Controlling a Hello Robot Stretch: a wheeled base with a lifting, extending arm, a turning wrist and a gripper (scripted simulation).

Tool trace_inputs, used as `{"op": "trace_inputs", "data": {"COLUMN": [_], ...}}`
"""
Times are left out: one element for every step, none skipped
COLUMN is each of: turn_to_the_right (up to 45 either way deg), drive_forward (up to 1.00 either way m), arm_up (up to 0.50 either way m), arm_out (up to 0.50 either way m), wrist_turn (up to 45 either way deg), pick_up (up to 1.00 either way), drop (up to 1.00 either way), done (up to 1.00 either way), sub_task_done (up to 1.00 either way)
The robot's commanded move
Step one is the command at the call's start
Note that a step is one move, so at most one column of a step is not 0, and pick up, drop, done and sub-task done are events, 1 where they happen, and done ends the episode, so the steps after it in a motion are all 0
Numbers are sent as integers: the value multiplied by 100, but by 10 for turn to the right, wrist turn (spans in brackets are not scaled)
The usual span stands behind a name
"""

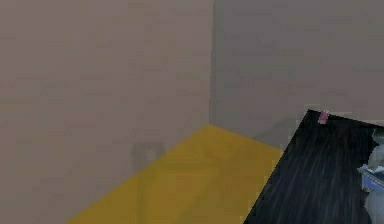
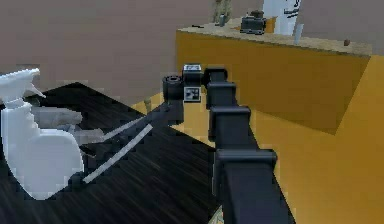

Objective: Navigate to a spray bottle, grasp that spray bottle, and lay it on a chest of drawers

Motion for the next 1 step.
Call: {"op": "trace_inputs", "data": {"turn_to_the_right": [0], "drive_forward": [0], "arm_up": [0], "arm_out": [0], "wrist_turn": [-240], "pick_up": [0], "drop": [0], "done": [0], "sub_task_done": [0]}}
